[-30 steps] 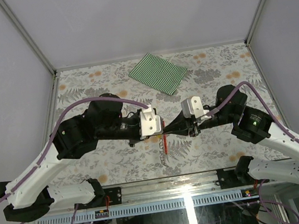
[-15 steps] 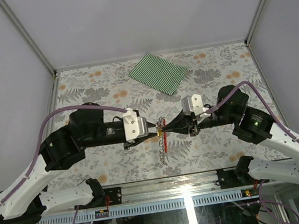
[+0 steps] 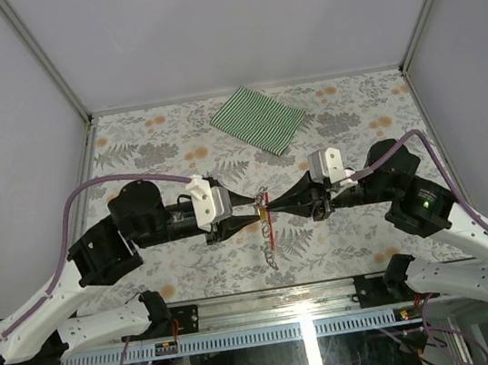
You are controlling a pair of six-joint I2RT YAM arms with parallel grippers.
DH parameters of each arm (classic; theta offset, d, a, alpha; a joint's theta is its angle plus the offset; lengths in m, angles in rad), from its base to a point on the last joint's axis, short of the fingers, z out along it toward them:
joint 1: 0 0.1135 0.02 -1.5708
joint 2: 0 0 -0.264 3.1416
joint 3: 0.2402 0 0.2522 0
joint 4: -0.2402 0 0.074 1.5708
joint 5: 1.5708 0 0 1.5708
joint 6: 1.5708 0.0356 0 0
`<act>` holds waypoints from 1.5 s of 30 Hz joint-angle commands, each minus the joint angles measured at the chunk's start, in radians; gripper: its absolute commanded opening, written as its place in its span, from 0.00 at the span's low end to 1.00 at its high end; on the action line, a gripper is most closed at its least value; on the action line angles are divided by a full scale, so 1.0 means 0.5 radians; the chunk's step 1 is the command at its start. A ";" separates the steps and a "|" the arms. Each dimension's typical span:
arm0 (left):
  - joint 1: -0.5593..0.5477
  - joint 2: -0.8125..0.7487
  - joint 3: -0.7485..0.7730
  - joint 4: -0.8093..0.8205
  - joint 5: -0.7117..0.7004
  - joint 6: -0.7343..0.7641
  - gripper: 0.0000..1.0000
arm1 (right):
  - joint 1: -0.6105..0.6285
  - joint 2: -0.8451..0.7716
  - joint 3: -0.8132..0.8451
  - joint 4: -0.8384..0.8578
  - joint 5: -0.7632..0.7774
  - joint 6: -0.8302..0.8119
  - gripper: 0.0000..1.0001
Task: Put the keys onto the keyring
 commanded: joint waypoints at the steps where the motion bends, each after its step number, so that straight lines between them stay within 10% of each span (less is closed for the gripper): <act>1: -0.009 -0.023 -0.005 0.204 -0.032 -0.050 0.32 | 0.005 -0.057 0.060 0.217 -0.007 0.057 0.00; 16: -0.009 0.018 0.051 0.136 -0.017 -0.007 0.00 | 0.006 -0.076 0.051 0.224 -0.022 0.051 0.00; 45: -0.008 -0.020 -0.036 0.267 0.089 -0.047 0.00 | 0.006 -0.186 -0.186 0.970 -0.007 0.466 0.00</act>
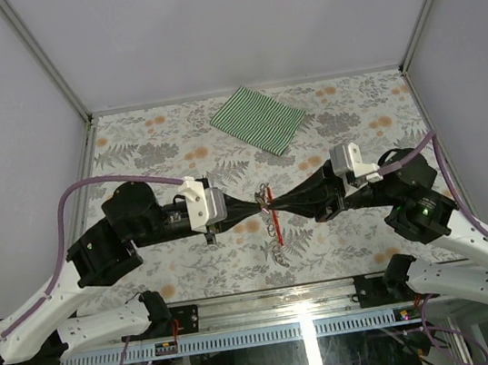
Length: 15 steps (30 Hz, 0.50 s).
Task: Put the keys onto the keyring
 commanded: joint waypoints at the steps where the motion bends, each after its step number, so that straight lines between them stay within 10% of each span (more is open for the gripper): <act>1: -0.008 -0.020 -0.045 0.140 0.058 -0.036 0.00 | 0.005 -0.063 -0.003 0.451 0.003 0.120 0.00; 15: -0.010 -0.086 -0.179 0.391 0.110 -0.143 0.02 | 0.005 -0.115 -0.107 0.705 0.131 0.231 0.00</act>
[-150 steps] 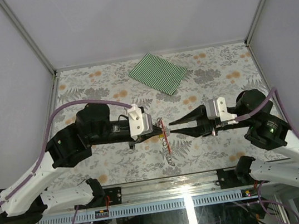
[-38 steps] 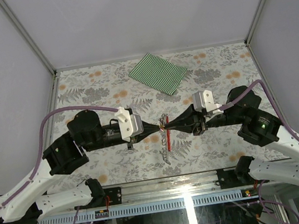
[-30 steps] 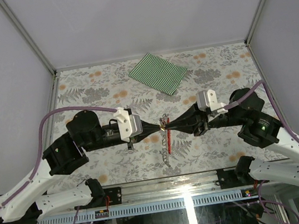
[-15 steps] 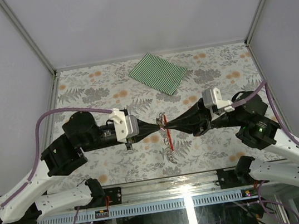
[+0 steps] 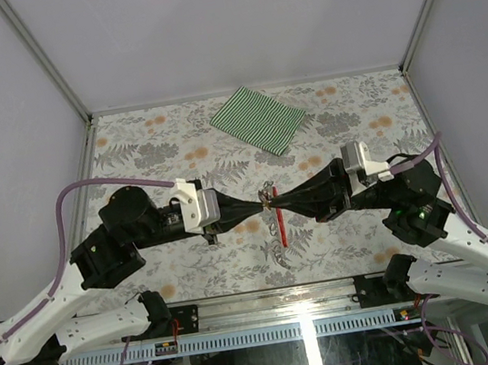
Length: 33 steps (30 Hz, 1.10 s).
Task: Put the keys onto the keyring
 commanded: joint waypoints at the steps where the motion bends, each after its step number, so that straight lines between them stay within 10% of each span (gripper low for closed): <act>1: -0.010 -0.027 -0.046 0.145 0.044 -0.067 0.06 | 0.006 -0.073 0.026 0.366 0.095 0.050 0.00; 6: -0.008 -0.050 -0.064 0.254 0.026 -0.114 0.26 | 0.005 -0.069 0.024 0.362 0.072 0.052 0.00; 33: -0.009 -0.079 -0.196 0.722 0.136 -0.280 0.34 | 0.005 -0.031 0.068 0.291 -0.117 0.028 0.00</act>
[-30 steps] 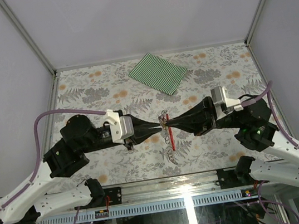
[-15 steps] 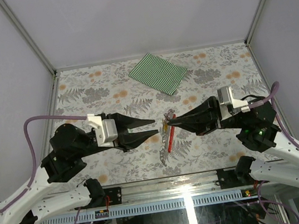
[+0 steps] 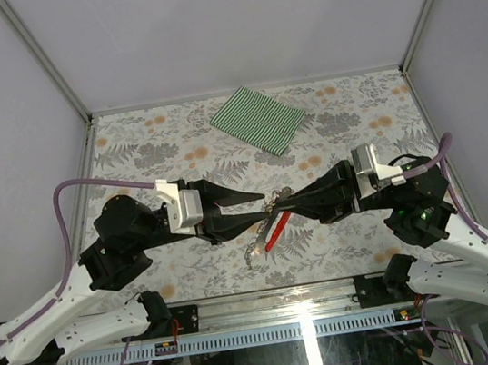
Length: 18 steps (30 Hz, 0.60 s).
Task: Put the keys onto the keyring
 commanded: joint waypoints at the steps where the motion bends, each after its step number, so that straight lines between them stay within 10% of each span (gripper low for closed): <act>1: -0.010 0.007 0.027 0.127 0.072 -0.018 0.33 | 0.003 -0.007 0.080 0.136 -0.045 -0.005 0.00; 18: -0.009 0.056 0.052 0.115 0.119 -0.006 0.01 | 0.006 -0.007 0.089 0.107 -0.086 -0.020 0.00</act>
